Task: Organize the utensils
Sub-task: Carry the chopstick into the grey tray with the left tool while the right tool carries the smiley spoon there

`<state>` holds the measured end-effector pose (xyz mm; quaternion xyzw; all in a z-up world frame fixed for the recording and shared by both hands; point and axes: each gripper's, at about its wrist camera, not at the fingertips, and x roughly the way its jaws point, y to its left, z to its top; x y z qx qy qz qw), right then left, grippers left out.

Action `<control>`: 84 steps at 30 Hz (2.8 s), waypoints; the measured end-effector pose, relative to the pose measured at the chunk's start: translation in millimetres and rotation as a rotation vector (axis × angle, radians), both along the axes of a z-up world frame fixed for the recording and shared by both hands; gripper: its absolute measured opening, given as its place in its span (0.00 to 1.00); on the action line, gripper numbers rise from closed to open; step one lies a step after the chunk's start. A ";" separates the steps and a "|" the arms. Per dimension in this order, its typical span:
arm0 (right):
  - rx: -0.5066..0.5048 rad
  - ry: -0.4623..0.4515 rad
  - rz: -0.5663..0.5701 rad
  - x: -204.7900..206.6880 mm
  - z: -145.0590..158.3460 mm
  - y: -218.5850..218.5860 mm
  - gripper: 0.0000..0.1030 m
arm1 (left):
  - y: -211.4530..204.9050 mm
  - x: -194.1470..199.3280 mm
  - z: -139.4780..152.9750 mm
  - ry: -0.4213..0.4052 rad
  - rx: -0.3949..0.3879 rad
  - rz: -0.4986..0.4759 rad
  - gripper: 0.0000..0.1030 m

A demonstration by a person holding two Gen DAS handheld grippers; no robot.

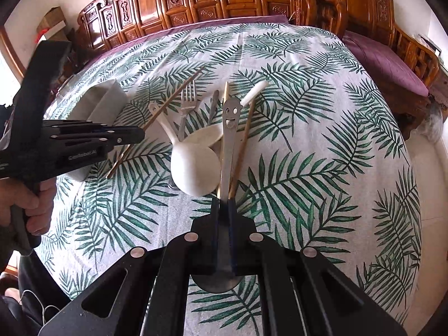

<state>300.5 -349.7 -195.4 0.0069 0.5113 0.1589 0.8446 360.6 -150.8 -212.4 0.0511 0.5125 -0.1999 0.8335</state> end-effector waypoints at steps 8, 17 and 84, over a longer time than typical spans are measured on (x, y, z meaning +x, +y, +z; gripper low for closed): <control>0.006 -0.029 0.012 -3.3 17.5 14.3 0.07 | 18.4 -16.5 37.4 -0.071 -0.024 0.009 0.04; 0.014 -0.054 0.039 -7.2 34.7 36.8 0.07 | 50.9 -34.4 65.0 -0.116 -0.050 0.042 0.04; 0.019 -0.013 0.309 61.8 33.8 265.6 0.07 | 246.2 -50.8 53.6 -0.140 -0.067 0.318 0.05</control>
